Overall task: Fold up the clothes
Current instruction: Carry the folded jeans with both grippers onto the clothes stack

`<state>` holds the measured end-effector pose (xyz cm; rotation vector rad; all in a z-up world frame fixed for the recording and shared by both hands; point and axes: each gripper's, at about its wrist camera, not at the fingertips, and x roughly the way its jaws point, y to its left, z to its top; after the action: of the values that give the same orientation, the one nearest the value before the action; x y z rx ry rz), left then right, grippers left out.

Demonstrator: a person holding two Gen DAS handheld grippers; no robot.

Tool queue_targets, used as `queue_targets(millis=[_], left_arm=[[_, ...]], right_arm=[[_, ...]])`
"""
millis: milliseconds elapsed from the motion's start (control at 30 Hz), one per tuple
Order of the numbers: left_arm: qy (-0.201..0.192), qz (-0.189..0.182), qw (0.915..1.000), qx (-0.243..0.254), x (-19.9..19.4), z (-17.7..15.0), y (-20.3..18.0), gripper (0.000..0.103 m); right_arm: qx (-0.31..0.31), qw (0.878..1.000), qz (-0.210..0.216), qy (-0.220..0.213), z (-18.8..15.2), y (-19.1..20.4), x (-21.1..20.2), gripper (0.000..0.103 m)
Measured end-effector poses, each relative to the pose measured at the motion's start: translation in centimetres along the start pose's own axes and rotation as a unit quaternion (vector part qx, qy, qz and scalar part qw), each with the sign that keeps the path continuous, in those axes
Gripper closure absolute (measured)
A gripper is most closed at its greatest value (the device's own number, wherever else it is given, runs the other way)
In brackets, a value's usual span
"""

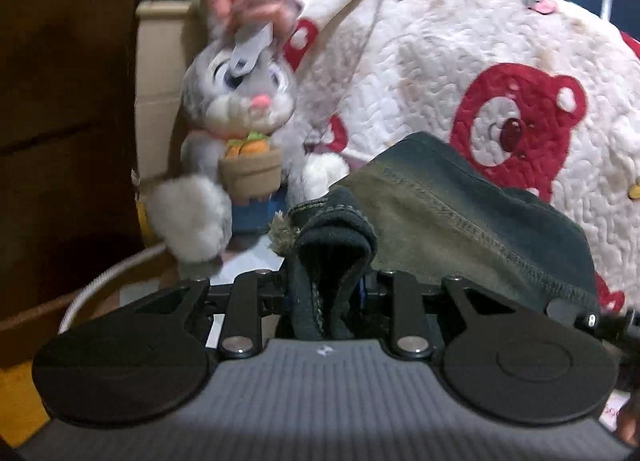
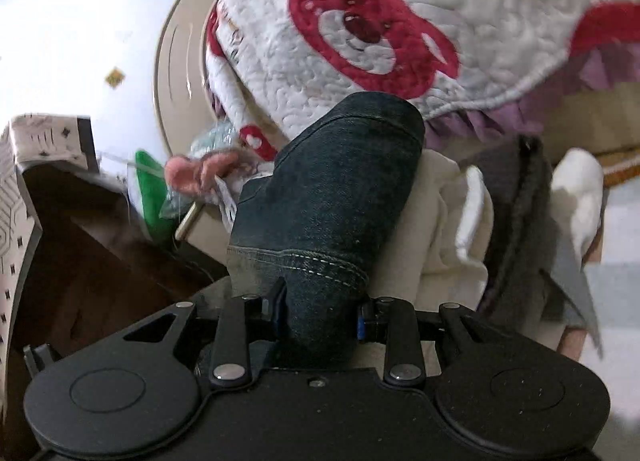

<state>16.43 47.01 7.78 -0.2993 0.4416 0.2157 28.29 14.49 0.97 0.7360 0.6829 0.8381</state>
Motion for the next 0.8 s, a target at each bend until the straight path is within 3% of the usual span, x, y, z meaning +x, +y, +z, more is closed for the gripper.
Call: queue_targets(millis=[67,100,167,233,300,367,433,467,500,567,600,700,733,800], left_arm=[[0.003,-0.012,0.9998,-0.016,0.2,0.6,0.6,0.077],[0.009,-0.016,0.9996,-0.021,0.8,0.8,0.7,0.076],[0.011,-0.012,0.9998,-0.006,1.2,0.6,0.5,0.074],[0.013,-0.009,0.9999,0.003,1.0,0.3,0.4,0.073],[0.015,-0.011,0.9996,-0.019,0.7,0.3,1.1,0.07],[0.008,0.007,0.9998,-0.019,-0.1,0.5,1.4,0.066],[-0.054,0.064,0.9965,0.002,-2.4,0.9,0.5,0.063],[-0.095,0.098,0.9905,0.02,-3.8,1.1,-0.1,0.065],[-0.135,0.131,0.9814,0.038,-5.2,1.2,-0.6,0.065],[-0.139,0.091,0.9854,0.039,-6.5,1.9,-0.6,0.067],[-0.123,0.043,0.9909,0.033,-6.4,2.1,-0.5,0.074],[-0.046,-0.035,0.9977,0.036,-3.9,1.2,-0.7,0.079],[-0.023,-0.035,0.9988,0.025,-2.6,0.5,-0.5,0.079],[0.008,-0.029,0.9996,0.002,-0.2,-1.0,0.3,0.08]], right_arm=[[-0.021,1.0,0.0,0.002,0.3,0.7,-0.2,0.065],[-0.042,0.999,-0.016,0.005,0.3,0.7,-0.1,0.054],[-0.106,0.991,-0.074,-0.012,-0.2,1.7,-1.4,0.041],[-0.174,0.976,-0.127,-0.037,-0.8,3.1,-3.0,0.04],[-0.276,0.942,-0.179,-0.067,-1.6,5.5,-4.1,0.044],[-0.365,0.907,-0.191,-0.087,-2.1,7.5,-4.3,0.045],[-0.422,0.885,-0.173,-0.092,-2.0,9.0,-4.1,0.047],[-0.443,0.877,-0.164,-0.087,-1.9,9.6,-3.7,0.047],[-0.453,0.873,-0.16,-0.081,-1.6,9.9,-3.1,0.05],[-0.463,0.87,-0.154,-0.066,-0.8,10.3,-1.9,0.051],[-0.465,0.87,-0.156,-0.059,-0.4,10.2,-1.1,0.053],[-0.464,0.869,-0.168,-0.036,0.9,9.4,1.4,0.053],[-0.455,0.872,-0.175,-0.032,1.4,8.8,2.2,0.053],[-0.411,0.893,-0.184,-0.015,2.3,7.2,3.5,0.053]])
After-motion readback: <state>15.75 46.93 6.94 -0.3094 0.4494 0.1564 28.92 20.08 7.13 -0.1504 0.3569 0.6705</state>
